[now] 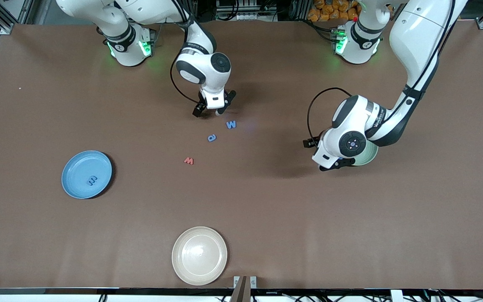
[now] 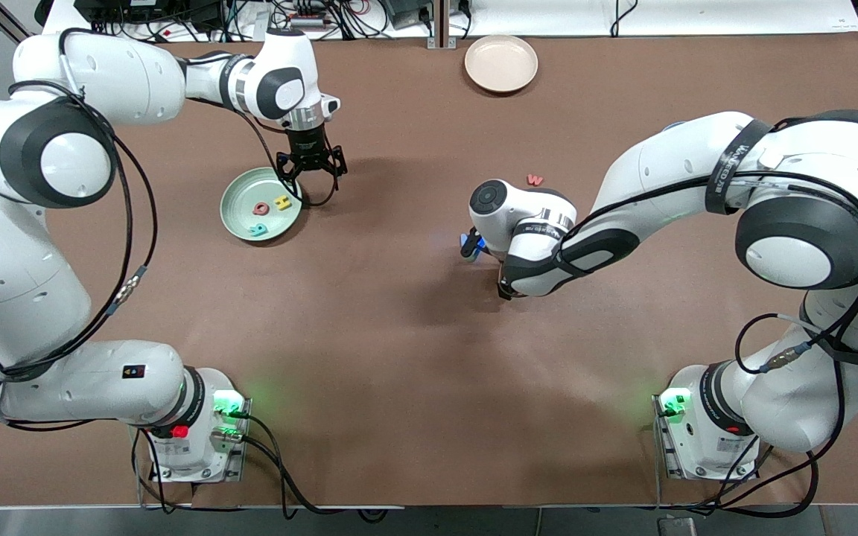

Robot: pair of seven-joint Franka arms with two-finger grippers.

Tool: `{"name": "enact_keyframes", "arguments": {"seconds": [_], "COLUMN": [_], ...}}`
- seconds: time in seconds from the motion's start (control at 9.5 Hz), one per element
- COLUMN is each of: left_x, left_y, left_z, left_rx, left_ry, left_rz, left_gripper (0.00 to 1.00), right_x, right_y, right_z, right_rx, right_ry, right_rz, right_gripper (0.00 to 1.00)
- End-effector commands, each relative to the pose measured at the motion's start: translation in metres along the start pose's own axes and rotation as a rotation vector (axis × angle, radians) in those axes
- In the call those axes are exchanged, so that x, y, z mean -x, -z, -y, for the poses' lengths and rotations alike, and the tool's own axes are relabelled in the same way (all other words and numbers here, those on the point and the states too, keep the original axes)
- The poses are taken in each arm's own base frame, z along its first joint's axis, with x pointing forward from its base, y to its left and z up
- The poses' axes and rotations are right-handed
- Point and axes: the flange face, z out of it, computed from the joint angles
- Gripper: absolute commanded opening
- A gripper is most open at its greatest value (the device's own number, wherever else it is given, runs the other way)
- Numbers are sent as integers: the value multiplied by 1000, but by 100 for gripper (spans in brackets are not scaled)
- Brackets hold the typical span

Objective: Sort upper and lower case letters into plates
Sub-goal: 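Lower the right gripper onto the yellow u and grasp it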

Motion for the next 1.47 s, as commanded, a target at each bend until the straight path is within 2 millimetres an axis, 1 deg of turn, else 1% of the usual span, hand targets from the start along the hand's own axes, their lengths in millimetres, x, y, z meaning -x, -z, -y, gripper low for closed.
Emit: {"name": "enact_keyframes", "arguments": {"seconds": [0.0,0.21,0.95,1.16,1.26,1.37], "left_x": [-2,-2,-2,-2,-3,-2], "left_y": [2,1,1,1,0,-1], "left_z": [-3,-3,-3,-3,-3,-4], "left_rx": [18,18,19,18,18,17], "left_ry": [21,21,22,23,21,21], "left_rz": [9,10,11,10,13,15], "left_gripper": [100,100,100,100,100,100], "right_x": [6,6,6,6,5,6], "right_y": [13,15,10,8,7,7], "right_z": [-12,-9,-3,-4,-5,-5], "right_rx": [-12,-58,-64,-66,-68,-68], "right_ry": [15,23,37,53,83,92], "right_rz": [17,18,27,26,25,26], "right_gripper": [100,100,100,100,75,2]}}
